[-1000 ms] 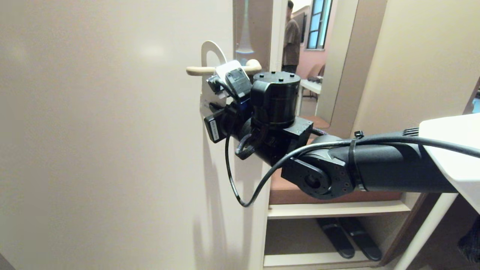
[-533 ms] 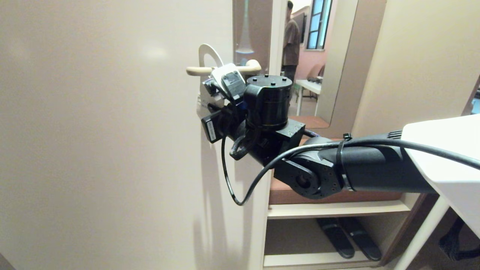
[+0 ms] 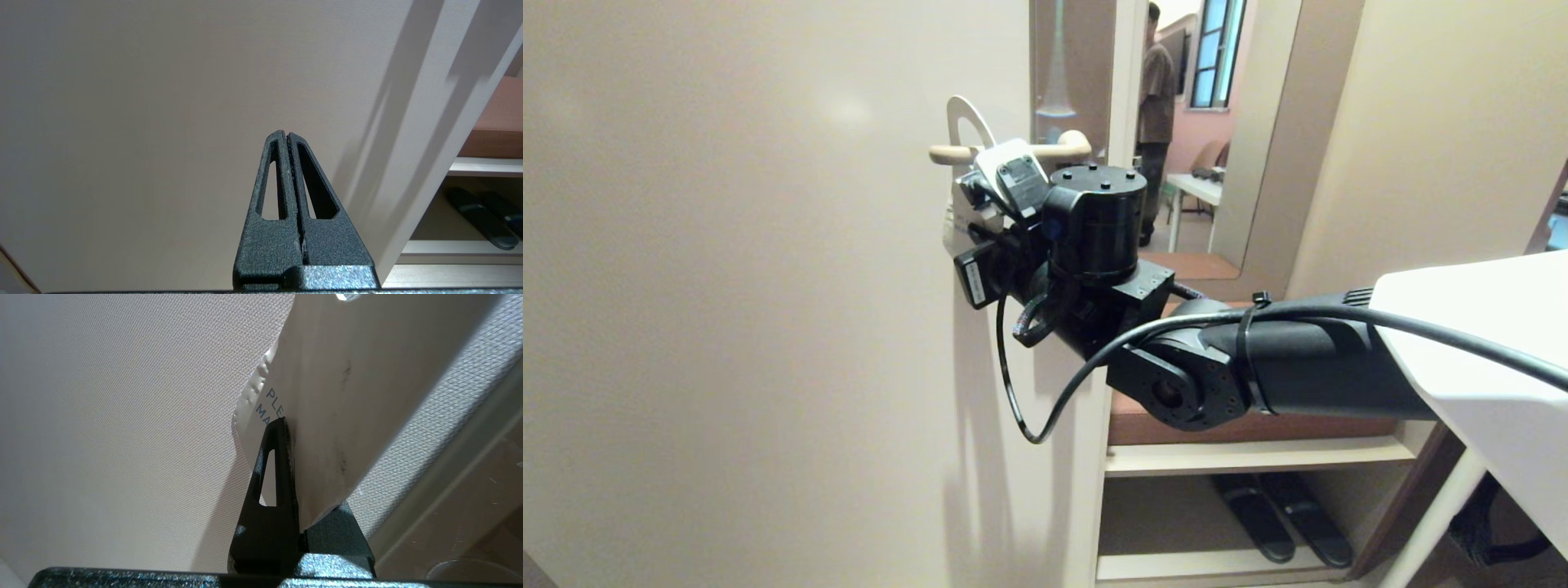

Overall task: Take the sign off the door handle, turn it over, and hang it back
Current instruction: Take down the sign

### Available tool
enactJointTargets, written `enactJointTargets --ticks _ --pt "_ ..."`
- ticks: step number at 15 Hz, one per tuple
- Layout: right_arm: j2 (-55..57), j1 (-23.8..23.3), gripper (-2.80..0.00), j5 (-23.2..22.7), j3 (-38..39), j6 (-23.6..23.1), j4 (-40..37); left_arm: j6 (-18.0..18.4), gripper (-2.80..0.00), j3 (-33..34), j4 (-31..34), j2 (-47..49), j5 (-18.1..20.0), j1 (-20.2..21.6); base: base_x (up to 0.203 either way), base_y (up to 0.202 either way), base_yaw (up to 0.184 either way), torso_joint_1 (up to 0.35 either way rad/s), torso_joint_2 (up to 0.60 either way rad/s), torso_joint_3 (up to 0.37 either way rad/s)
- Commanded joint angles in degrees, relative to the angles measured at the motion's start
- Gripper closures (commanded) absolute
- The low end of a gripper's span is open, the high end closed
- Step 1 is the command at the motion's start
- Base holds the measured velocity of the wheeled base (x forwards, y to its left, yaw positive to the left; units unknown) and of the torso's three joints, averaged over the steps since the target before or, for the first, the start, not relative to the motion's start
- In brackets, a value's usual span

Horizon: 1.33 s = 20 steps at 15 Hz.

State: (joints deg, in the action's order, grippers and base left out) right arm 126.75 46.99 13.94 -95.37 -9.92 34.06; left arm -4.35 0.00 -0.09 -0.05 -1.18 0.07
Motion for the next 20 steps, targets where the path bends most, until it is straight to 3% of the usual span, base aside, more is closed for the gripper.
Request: enactJointTargets --ticks 1,10,20 --pt "0.5 0.1 0.0 0.1 0.0 -0.1 0.0 0.0 0.0 0.0 0.0 0.0 0.0 0.0 0.0 0.0 0.0 0.0 0.0 0.0" --pt "4.2 0.2 0.0 -0.2 -6.6 -0.3 0.0 0.0 0.0 0.0 0.0 0.0 0.0 0.0 0.0 0.0 0.0 0.0 0.0 0.0" --pt "4.6 2.4 0.0 -0.7 -6.5 0.2 0.0 0.0 0.0 0.0 0.0 0.0 0.0 0.0 0.0 0.0 0.0 0.0 0.0 0.0"
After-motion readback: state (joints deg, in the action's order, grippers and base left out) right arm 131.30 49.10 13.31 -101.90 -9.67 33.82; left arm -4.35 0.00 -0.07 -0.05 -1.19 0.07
